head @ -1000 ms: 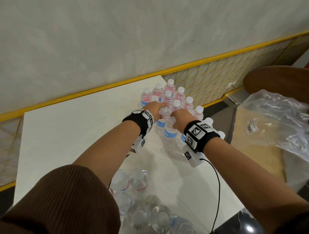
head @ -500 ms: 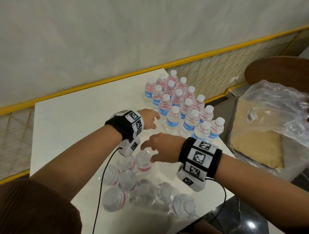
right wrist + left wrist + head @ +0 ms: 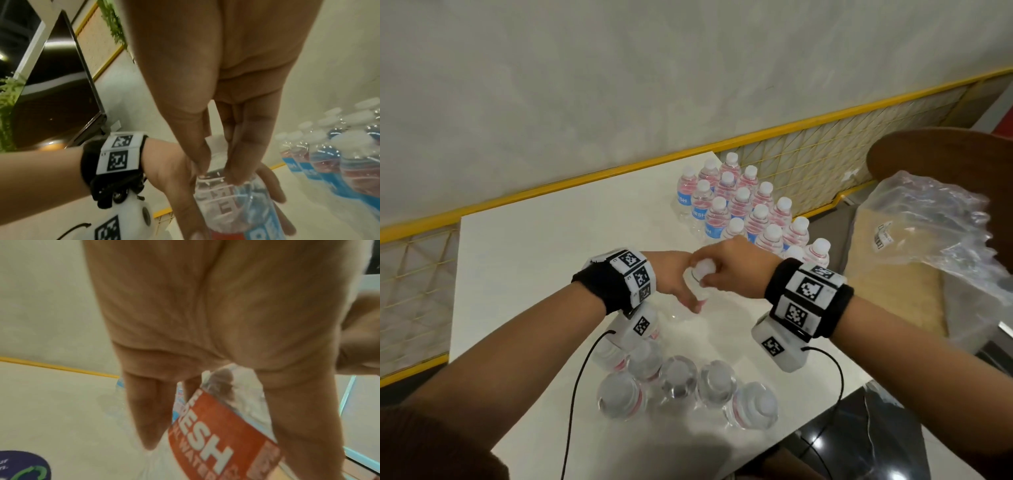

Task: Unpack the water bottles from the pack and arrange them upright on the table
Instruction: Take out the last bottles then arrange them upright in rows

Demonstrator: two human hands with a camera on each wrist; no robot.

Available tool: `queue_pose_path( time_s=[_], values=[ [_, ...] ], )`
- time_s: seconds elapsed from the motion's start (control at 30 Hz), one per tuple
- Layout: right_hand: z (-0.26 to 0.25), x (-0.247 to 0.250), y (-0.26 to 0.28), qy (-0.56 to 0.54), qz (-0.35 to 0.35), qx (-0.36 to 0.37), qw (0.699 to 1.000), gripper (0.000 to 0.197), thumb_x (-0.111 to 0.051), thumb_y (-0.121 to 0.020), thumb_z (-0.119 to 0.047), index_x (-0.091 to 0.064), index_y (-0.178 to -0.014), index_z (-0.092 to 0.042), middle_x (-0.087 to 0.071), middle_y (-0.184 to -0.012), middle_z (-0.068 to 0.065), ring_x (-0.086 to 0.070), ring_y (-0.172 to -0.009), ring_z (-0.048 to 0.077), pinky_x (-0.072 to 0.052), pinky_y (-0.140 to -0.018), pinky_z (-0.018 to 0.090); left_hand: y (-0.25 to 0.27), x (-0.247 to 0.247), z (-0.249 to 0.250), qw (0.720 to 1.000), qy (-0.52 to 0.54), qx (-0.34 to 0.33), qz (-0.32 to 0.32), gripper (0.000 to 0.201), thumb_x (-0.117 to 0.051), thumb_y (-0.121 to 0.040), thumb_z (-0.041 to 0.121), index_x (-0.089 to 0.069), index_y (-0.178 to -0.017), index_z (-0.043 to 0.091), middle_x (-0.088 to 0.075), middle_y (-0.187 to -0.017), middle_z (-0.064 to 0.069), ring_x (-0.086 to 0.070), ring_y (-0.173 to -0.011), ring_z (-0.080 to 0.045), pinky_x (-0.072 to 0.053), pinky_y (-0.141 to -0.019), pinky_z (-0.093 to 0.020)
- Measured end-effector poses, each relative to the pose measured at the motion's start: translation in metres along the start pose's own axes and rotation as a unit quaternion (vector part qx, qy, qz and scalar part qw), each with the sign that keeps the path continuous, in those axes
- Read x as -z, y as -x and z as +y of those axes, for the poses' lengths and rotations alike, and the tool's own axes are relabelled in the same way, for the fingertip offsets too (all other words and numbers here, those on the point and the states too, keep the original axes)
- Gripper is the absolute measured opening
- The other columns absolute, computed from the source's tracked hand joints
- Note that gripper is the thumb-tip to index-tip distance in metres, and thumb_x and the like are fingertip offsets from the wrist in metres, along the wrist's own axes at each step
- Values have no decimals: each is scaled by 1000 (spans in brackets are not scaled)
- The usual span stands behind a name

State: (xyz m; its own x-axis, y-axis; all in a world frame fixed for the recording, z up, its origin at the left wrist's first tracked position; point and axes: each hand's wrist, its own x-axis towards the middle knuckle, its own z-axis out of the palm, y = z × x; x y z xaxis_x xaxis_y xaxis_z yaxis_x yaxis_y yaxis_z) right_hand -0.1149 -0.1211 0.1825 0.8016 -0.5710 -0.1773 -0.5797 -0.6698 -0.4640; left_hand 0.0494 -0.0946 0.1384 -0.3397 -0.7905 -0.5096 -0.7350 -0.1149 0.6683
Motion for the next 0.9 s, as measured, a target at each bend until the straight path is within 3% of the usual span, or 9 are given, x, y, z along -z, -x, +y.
queue_pose_path(
  time_s=[0.07,0.13,0.2,0.33,0.5,0.7,0.8,0.9],
  values=[
    [1,6,9,-51,54,-25,997,37,-62,-86,-19,-53,-122,-17,-69,-90,7,-60,-78,19,-52,-74,36,-6,4,2,998,-18,-11,57,32,-84,-65,25,-60,-85,34,-67,-92,7,-62,-85,-12,-50,-88,-32],
    [1,5,20,-62,60,-43,995,36,-65,-85,-22,-48,-116,-15,-65,-82,3,-57,-73,18,-49,-68,33,-9,11,5,996,-28,-16,85,35,-84,-66,24,-60,-90,31,-65,-91,9,-60,-83,-11,-49,-81,-29],
    [-2,-2,30,-3,-17,-33,999,31,-68,-83,-31,-55,-106,-14,-58,-81,-3,-51,-74,15,-41,-63,24,-13,14,8,995,-49,-15,87,36,-83,-66,19,-61,-92,29,-64,-88,12,-58,-81,-10,-47,-76,-24],
    [-10,-29,38,90,-201,-19,975,42,-69,-78,-50,-62,-99,-14,-54,-75,-5,-52,-79,17,-40,-68,26,-24,14,14,991,-82,-5,101,48,-83,-67,23,-61,-109,17,-67,-107,1,-61,-97,-20,-47,-87,-32],
    [-19,-52,40,143,-278,3,950,55,-71,-74,-53,-54,-109,-15,-46,-70,-7,-49,-74,18,-36,-55,24,-31,13,20,990,-75,2,116,53,-82,-69,24,-58,-115,15,-65,-113,-2,-60,-103,-22,-46,-91,-34],
    [-14,-46,37,157,-238,13,958,30,-65,-82,-26,-57,-106,-11,-50,-85,2,-48,-78,21,-27,-49,21,-40,10,26,989,-92,-3,117,60,-82,-68,28,-52,-120,19,-60,-113,2,-56,-101,-19,-43,-84,-28],
    [3,-27,30,155,-202,-13,967,28,-65,-81,-22,-58,-105,-11,-48,-80,-1,-46,-80,20,-27,-50,22,-50,8,33,985,-138,4,102,54,-82,-67,29,-51,-109,20,-59,-103,3,-56,-94,-20,-40,-77,-26],
    [26,-8,22,148,-168,-57,973,26,-64,-81,-18,-58,-105,-13,-52,-85,0,-48,-80,20,-30,-53,22,-63,5,45,975,-211,17,71,43,-80,-71,31,-56,-102,14,-62,-100,-4,-57,-90,-21,-43,-75,-28]
  ],
)
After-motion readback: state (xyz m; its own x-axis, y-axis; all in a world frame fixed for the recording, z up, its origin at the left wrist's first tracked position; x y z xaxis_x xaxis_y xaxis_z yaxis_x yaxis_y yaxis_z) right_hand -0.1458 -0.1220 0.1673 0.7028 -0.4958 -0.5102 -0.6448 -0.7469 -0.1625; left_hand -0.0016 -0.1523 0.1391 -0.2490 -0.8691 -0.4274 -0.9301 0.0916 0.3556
